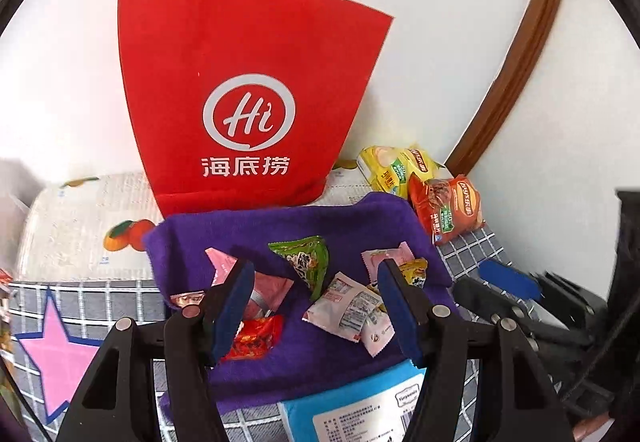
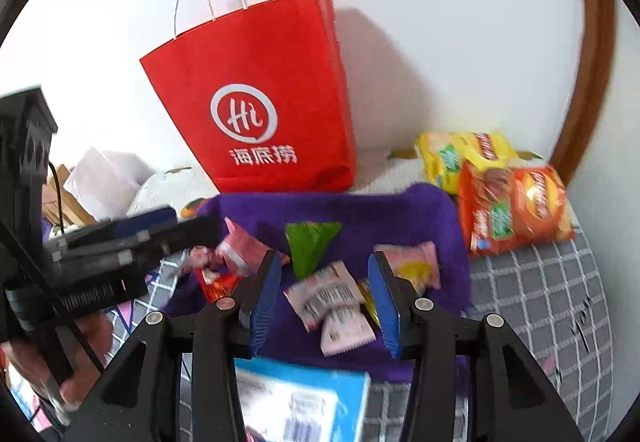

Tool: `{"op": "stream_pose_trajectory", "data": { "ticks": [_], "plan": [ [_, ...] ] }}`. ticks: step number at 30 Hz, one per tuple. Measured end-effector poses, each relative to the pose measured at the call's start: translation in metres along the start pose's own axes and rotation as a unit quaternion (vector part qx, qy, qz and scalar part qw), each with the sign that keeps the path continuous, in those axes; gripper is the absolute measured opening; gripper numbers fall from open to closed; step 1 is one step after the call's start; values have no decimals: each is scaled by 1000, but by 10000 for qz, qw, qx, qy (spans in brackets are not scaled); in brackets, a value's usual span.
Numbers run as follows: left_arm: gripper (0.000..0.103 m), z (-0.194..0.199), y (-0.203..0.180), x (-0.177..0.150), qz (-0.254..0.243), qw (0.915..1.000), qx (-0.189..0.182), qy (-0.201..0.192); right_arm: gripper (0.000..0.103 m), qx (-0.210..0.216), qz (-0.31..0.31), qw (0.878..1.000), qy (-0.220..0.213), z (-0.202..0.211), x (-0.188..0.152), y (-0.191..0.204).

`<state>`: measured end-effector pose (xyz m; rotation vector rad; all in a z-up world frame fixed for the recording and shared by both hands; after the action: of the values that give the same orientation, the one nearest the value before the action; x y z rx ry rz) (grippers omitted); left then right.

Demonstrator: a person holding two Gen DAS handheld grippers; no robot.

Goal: Organize snacks
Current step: 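Move left tool to the blue wrapped candy while right tool reaches the pink-yellow snack bag, then close left tool on the blue candy while right tool grasps the pink-yellow bag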

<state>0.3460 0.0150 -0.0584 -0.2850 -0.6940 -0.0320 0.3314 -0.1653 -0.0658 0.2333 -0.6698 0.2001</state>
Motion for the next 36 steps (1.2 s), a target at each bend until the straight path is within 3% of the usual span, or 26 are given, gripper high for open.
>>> {"op": "stream_pose_trajectory", "data": {
  "ticks": [8, 14, 19, 20, 22, 25, 34, 35, 36],
  "plan": [
    [62, 44, -22, -12, -151, 9996, -67, -208, 45, 67, -122, 9985, 521, 34, -73, -4],
    [66, 75, -23, -52, -407, 9991, 42, -143, 52, 210, -140, 9961, 851, 32, -133, 1],
    [66, 90, -6, -84, -223, 9997, 79, -84, 53, 371, -34, 9928, 1137, 26, -176, 14],
    [66, 92, -3, -91, -214, 9997, 92, -54, 54, 420, 49, 9929, 1111, 25, -181, 19],
    [66, 94, 1, -104, -205, 9997, 136, 2, 69, 470, 232, 9936, 1005, 22, -187, 26],
    [66, 98, 11, -124, -162, 9996, 191, 119, 70, 325, 421, 9944, 911, 12, -193, 34],
    [66, 105, 41, -166, 53, 9986, 386, 360, 74, 897, 392, 9893, 1081, -25, -196, 46],
    [66, 105, 43, -170, 76, 9984, 401, 389, 74, 912, 357, 9898, 1038, -25, -197, 46],
    [66, 104, 46, -174, 110, 9982, 405, 424, 66, 961, 350, 9900, 972, -23, -198, 48]
  ]
}}
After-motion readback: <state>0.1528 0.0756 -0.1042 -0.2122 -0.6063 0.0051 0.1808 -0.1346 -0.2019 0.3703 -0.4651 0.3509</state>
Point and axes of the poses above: each gripper's, at about its wrist camera, not at the fingertips, and z roughly against the way its jaws point, y to its left, x to its top, the point moved 2 cm from there along -z, roughly the way its jaws point, and after that the axes turned 2 degrees about z, right-handed, at the moved point
